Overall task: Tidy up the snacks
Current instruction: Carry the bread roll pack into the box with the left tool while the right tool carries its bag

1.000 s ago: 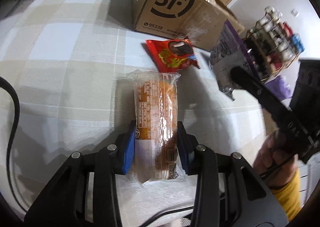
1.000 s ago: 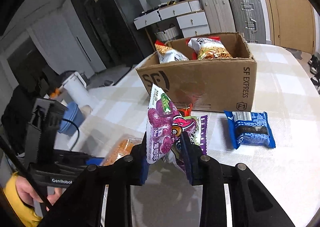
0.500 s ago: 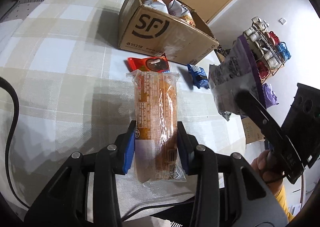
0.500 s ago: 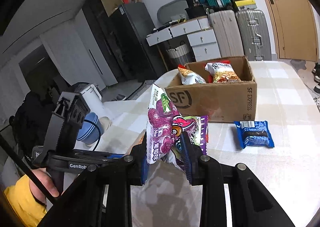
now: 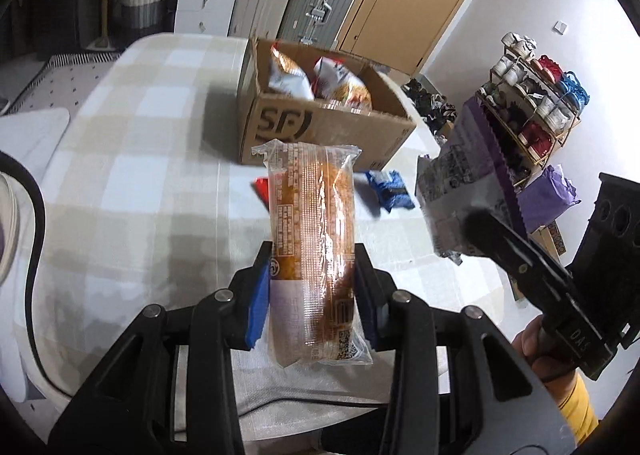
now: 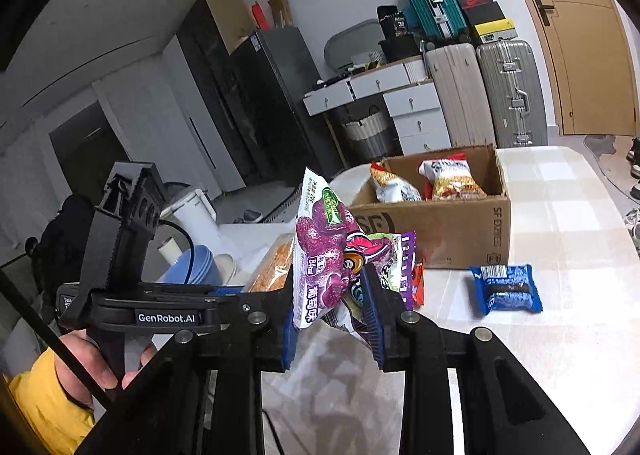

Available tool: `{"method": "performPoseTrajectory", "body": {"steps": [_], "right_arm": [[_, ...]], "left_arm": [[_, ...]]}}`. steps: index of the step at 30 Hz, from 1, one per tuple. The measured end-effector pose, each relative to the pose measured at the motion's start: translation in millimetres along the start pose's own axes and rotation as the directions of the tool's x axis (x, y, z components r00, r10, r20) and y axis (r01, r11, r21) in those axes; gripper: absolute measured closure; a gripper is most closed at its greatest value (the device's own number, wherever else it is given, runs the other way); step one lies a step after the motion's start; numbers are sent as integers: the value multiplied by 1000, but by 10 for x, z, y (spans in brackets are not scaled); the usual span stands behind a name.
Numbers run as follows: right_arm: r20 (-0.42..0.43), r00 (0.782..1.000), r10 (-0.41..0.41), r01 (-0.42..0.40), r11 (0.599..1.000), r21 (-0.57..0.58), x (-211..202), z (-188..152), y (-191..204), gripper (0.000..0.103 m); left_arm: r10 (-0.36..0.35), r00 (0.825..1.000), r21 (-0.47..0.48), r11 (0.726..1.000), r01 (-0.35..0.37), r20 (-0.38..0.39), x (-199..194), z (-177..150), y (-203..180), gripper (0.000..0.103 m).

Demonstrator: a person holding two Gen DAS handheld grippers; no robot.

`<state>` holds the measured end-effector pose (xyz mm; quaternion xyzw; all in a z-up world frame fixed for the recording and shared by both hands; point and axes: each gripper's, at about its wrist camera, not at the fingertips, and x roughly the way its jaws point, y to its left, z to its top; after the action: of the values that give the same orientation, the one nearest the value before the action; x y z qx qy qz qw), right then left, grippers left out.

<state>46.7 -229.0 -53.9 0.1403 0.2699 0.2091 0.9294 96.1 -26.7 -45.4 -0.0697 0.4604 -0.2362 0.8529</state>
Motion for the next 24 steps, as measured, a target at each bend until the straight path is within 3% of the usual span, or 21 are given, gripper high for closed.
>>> {"method": "performPoseTrajectory", "body": {"steps": [15, 24], "right_arm": [[84, 996, 5, -6, 1000, 3, -132, 458, -80, 75], [99, 995, -5, 4, 1000, 6, 34, 909, -265, 75]], "left_arm": [[-23, 999, 36, 999, 22, 32, -275, 449, -127, 69], [-22, 999, 25, 999, 21, 46, -220, 1235, -107, 69]]}}
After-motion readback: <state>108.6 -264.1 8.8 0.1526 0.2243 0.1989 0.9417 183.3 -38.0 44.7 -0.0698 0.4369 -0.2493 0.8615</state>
